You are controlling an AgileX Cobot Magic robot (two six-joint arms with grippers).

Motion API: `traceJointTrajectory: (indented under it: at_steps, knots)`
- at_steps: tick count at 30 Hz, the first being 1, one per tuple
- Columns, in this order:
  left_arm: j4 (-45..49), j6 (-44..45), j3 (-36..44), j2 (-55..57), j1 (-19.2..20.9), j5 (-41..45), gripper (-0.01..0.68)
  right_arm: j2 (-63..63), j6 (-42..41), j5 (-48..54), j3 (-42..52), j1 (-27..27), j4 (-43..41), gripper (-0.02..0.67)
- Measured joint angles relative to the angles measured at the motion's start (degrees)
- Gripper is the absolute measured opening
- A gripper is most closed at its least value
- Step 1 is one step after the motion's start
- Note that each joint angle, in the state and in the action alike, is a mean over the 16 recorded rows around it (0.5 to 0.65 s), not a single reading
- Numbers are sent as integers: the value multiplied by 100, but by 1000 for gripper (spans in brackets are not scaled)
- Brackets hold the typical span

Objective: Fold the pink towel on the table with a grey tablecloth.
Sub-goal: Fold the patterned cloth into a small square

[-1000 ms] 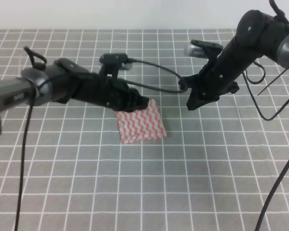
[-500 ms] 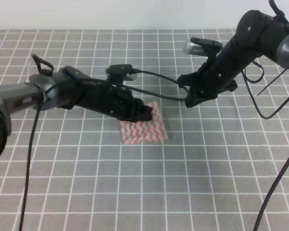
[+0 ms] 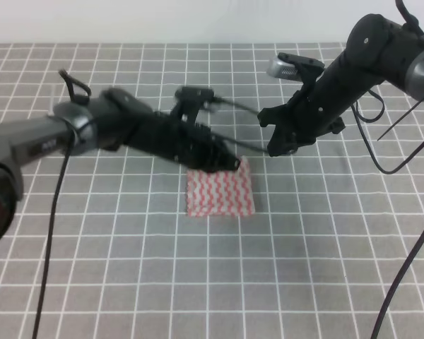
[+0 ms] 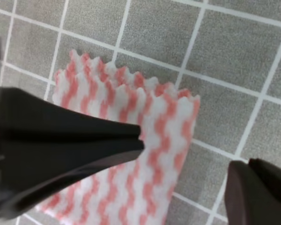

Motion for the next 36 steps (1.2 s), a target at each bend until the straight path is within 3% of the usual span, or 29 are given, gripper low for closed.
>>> traceJointTrajectory:
  at_steps: [8,13,26,36]
  knots:
    - [517,-191,70,-698,-1,-157,-3,-278,-5,74,5,0,-201,-15]
    - [750,-282,611,-1569,-2,-665,-2,-709,-5,153,8,0,-405,-15]
    - [622,-271,3391,-4896,-2,-2676,-2,-2568,11,274,360,0,-737,-15]
    - [551,-363,5363,-7628,-2,-3163,-2,-4377,105,-183,1803,0,-711,-15]
